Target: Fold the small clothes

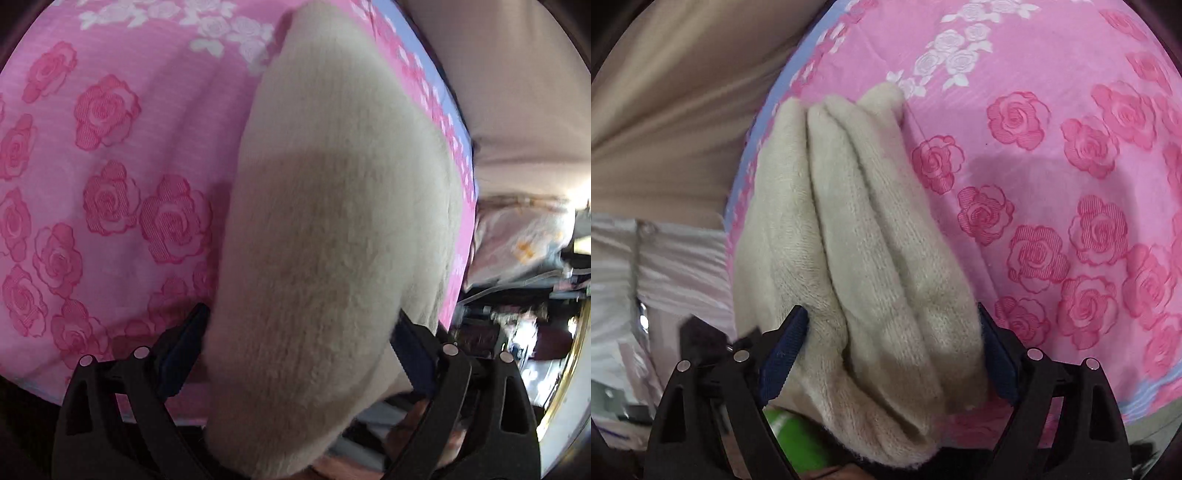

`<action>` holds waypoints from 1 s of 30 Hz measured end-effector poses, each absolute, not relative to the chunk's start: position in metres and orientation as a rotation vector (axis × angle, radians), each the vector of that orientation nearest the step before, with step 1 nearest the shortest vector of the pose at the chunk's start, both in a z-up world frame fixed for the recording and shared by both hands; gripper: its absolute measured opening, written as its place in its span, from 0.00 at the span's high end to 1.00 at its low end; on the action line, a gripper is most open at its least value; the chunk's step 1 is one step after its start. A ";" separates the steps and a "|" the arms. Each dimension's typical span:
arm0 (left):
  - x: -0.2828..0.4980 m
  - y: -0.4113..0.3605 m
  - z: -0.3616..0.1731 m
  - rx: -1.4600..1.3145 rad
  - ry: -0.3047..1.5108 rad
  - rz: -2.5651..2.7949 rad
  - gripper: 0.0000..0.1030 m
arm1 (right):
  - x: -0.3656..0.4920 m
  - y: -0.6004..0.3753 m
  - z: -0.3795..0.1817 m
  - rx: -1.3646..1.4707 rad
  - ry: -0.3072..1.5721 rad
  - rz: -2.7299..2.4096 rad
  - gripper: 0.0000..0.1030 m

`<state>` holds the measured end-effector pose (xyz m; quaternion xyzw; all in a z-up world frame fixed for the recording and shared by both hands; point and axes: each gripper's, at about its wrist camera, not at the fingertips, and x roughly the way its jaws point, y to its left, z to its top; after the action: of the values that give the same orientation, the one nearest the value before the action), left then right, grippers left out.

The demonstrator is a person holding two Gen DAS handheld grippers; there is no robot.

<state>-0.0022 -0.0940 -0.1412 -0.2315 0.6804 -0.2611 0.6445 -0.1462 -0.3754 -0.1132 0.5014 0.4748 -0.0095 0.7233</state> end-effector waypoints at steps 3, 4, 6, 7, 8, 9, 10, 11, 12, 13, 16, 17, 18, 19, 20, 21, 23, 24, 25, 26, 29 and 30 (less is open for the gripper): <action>0.001 -0.105 -0.126 -0.462 1.512 -0.626 0.50 | -0.140 -0.367 -0.089 0.999 1.025 -0.002 0.65; 0.001 -0.108 -0.113 -0.437 1.482 -0.650 0.55 | -0.137 -0.362 -0.072 0.958 0.999 0.007 0.70; 0.003 -0.111 -0.088 -0.423 1.422 -0.696 0.58 | -0.132 -0.357 -0.042 0.916 0.946 0.017 0.74; 0.006 -0.112 -0.068 -0.420 1.374 -0.721 0.58 | -0.125 -0.354 -0.019 0.875 0.904 0.024 0.76; 0.009 -0.113 -0.050 -0.415 1.328 -0.740 0.59 | -0.121 -0.351 0.000 0.841 0.870 0.030 0.77; 0.012 -0.112 -0.033 -0.414 1.285 -0.756 0.59 | -0.114 -0.348 0.021 0.808 0.833 0.033 0.77; 0.018 -0.111 -0.011 -0.412 1.232 -0.779 0.59 | -0.109 -0.346 0.044 0.767 0.791 0.038 0.78; 0.021 -0.109 0.005 -0.412 1.193 -0.795 0.59 | -0.104 -0.344 0.064 0.731 0.749 0.045 0.78; 0.027 -0.106 0.029 -0.412 1.135 -0.819 0.59 | -0.099 -0.340 0.088 0.699 0.696 0.058 0.78; 0.031 -0.103 0.042 -0.407 1.103 -0.829 0.58 | -0.092 -0.337 0.105 0.676 0.655 0.068 0.78; 0.046 -0.081 0.093 -0.392 0.962 -0.855 0.58 | -0.066 -0.324 0.146 0.628 0.546 0.098 0.78; 0.048 -0.073 0.102 -0.378 0.929 -0.846 0.58 | -0.059 -0.318 0.152 0.611 0.520 0.099 0.78; 0.050 -0.069 0.107 -0.361 0.901 -0.835 0.57 | -0.047 -0.313 0.152 0.596 0.505 0.094 0.78; 0.053 -0.060 0.111 -0.328 0.867 -0.806 0.55 | -0.037 -0.307 0.147 0.590 0.504 0.095 0.78; 0.057 -0.054 0.108 -0.303 0.857 -0.770 0.53 | -0.028 -0.302 0.135 0.600 0.520 0.100 0.71; 0.062 -0.047 0.102 -0.276 0.860 -0.720 0.47 | -0.015 -0.297 0.117 0.602 0.553 0.098 0.69; 0.078 -0.034 0.066 -0.197 0.883 -0.563 0.28 | 0.015 -0.285 0.057 0.534 0.677 0.008 0.49; 0.085 -0.030 0.044 -0.136 0.886 -0.466 0.21 | 0.026 -0.280 0.025 0.471 0.761 -0.087 0.49; 0.094 -0.028 0.010 -0.035 0.914 -0.347 0.25 | 0.035 -0.275 -0.011 0.400 0.883 -0.200 0.60; 0.099 -0.026 -0.018 0.050 0.961 -0.268 0.31 | 0.034 -0.272 -0.031 0.407 0.955 -0.210 0.90; 0.095 -0.001 -0.067 0.002 1.141 -0.266 0.43 | 0.005 -0.248 -0.026 0.485 0.909 -0.135 0.96; 0.089 0.007 -0.068 -0.042 1.134 -0.271 0.43 | 0.000 -0.235 -0.018 0.453 0.895 -0.111 0.96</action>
<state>0.0886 0.0072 -0.0682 -0.0196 0.5355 -0.1280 0.8346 0.0004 -0.2350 -0.0178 0.2170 0.4288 -0.0530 0.8754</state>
